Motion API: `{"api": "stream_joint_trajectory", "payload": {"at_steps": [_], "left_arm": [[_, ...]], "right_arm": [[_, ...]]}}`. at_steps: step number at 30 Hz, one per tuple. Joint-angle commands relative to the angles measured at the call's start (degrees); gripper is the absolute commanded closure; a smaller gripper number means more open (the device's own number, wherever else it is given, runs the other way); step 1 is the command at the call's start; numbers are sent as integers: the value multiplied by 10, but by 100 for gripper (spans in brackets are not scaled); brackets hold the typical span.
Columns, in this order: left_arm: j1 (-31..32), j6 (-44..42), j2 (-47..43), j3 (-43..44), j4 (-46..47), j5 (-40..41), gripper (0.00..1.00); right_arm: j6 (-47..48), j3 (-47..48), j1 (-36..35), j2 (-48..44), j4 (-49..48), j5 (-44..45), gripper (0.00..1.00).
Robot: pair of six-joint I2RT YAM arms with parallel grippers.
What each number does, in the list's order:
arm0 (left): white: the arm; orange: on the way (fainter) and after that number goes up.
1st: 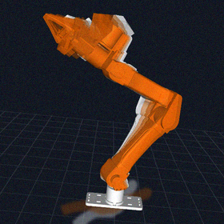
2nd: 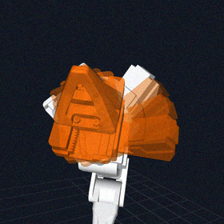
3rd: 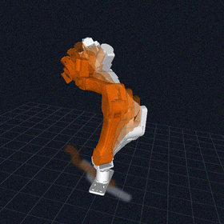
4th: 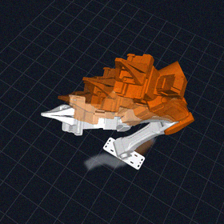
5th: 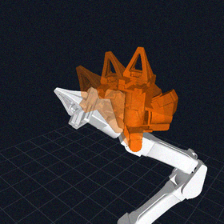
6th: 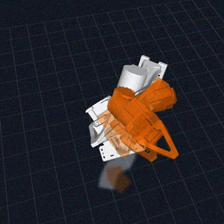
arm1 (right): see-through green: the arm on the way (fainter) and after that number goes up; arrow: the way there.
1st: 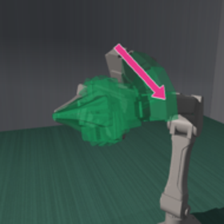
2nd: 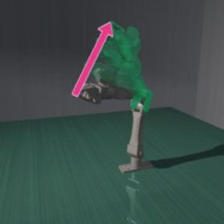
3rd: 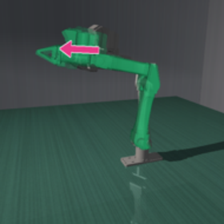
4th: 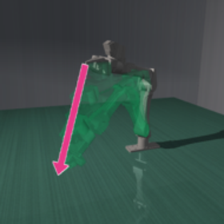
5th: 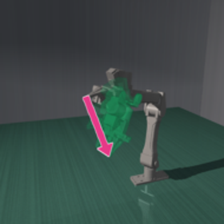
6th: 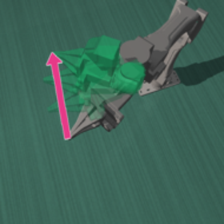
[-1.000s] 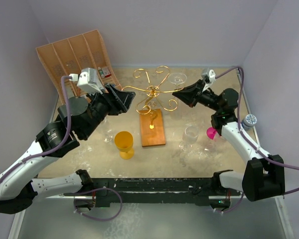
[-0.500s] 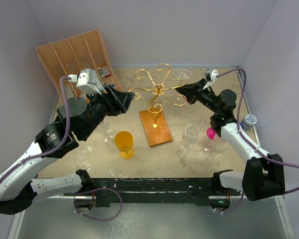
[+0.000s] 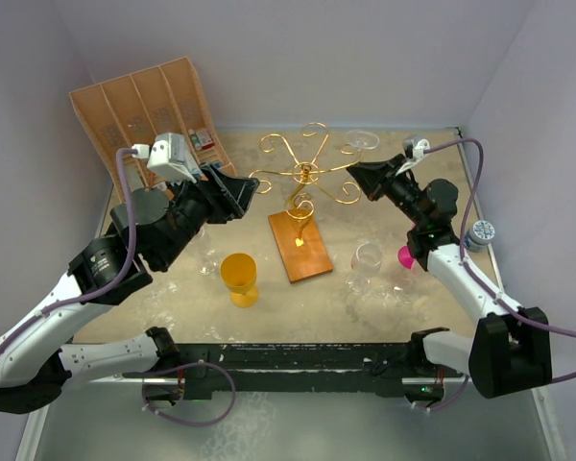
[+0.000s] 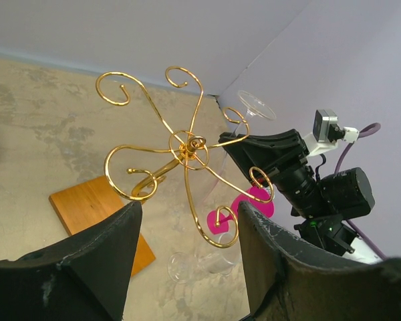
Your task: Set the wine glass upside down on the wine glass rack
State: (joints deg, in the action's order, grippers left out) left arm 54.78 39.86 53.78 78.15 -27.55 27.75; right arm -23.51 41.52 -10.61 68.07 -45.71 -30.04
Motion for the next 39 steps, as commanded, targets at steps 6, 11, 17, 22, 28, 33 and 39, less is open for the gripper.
{"api": "stream_joint_trajectory", "payload": {"at_steps": [6, 11, 17, 22, 28, 33, 39], "left_arm": [[1, -3, -7, 3, 11, 6, 43], [0, -3, -6, 4, 10, 6, 43], [0, -9, -1, 10, 8, 4, 43], [1, -11, -3, 12, 6, 2, 43], [1, -10, -12, 10, 3, 0, 43], [0, -8, -20, 6, 2, -1, 43], [1, -9, -30, -2, -4, -5, 43]], "right_arm": [[36, 51, 0, 51, 3, -18, 100], [59, 62, 0, 70, 18, -71, 97], [54, 42, 0, 48, 22, -68, 74], [44, 28, 0, 19, 36, -27, 54], [44, 3, 0, -15, 61, 35, 43], [37, -18, 0, -48, 85, 95, 39], [1, -47, 0, -122, 146, 165, 38]]}}
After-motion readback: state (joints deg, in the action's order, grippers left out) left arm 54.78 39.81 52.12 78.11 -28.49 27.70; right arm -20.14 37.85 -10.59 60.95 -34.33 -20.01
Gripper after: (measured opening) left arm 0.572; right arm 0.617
